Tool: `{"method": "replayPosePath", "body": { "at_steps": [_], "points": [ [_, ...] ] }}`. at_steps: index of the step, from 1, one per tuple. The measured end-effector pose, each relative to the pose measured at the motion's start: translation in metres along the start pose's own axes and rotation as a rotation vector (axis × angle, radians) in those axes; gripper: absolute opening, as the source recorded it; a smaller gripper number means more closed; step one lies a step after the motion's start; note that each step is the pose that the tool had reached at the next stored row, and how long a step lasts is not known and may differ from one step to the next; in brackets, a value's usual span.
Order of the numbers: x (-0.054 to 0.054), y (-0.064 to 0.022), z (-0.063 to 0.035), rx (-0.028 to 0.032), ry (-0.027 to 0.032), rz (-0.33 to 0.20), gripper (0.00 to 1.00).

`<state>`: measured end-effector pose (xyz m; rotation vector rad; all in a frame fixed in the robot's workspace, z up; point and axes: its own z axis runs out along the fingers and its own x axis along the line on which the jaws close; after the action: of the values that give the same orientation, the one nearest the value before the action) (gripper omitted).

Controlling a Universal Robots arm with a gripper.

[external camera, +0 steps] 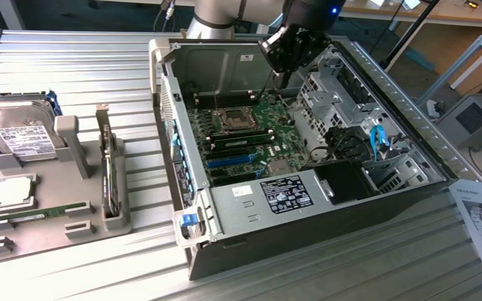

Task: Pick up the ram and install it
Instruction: 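Press down the ram until it locks into place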

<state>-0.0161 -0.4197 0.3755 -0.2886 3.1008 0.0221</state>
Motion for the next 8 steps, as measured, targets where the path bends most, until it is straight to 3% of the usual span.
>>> {"method": "replayPosePath", "body": {
  "at_steps": [8],
  "points": [
    [0.0, 0.0, 0.0, 0.004, -0.0016, 0.141, 0.11]
  ]
}}
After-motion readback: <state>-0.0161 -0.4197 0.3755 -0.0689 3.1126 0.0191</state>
